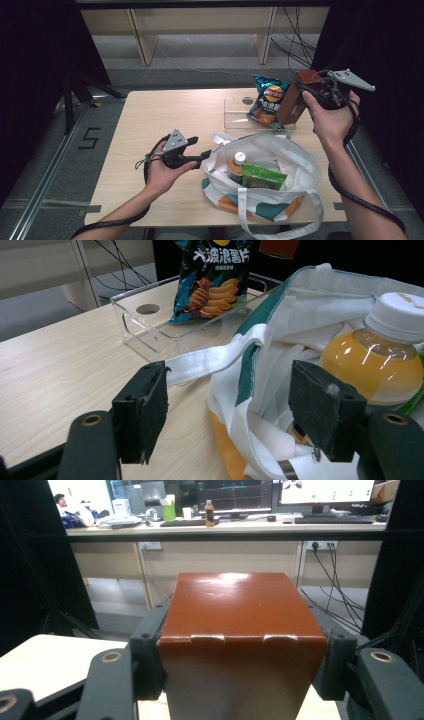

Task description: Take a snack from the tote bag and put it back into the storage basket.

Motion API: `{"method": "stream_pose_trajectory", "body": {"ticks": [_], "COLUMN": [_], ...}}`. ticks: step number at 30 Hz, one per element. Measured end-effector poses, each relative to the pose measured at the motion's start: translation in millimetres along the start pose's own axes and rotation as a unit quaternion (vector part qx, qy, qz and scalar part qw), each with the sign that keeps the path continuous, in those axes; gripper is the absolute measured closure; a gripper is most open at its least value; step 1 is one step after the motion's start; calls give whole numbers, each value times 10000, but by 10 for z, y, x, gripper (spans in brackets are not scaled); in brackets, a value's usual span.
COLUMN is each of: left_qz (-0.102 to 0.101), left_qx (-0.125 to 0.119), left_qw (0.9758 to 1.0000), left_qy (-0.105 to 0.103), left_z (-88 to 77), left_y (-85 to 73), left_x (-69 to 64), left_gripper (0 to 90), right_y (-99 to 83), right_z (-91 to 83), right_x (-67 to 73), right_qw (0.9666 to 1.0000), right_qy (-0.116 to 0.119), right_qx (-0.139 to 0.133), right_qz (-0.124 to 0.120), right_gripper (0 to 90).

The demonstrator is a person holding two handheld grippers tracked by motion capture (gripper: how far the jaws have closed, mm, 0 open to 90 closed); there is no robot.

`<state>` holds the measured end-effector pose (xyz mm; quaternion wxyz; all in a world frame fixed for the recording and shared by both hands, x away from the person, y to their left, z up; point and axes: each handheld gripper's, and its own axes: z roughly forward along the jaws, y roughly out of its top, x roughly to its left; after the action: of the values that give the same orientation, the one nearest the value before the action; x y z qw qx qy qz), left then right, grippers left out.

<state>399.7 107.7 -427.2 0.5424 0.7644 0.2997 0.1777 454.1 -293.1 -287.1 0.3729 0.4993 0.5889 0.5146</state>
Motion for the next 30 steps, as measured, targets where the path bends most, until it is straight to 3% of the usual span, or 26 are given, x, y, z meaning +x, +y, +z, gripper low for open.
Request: {"method": "stream_pose_trajectory", "body": {"ticks": [13,17,19,22,30], "left_qz": [5,3,-2,2,4], "left_qx": [-1,-6,-8,-4,-5], "left_qw": [10000,10000,10000,10000,10000], "left_qy": [1,6,6,5,6], "left_z": [-2,-5,-6,-5,-6], "left_y": [1,3,4,2,2], "left_x": [2,-1,0,1,3], "left_gripper": [317,317,317,317,317], "right_y": [-55,-59,-62,-77,-117], "right_z": [104,129,141,162,216], "right_x": [-29,-29,-48,-42,-67], "right_qw": [10000,9998,9999,9998,9998], "right_qy": [-51,-96,-114,-143,-183], "right_qx": [56,105,111,89,112], "right_qz": [21,135,19,100,-4], "right_gripper": [392,392,392,391,392]}}
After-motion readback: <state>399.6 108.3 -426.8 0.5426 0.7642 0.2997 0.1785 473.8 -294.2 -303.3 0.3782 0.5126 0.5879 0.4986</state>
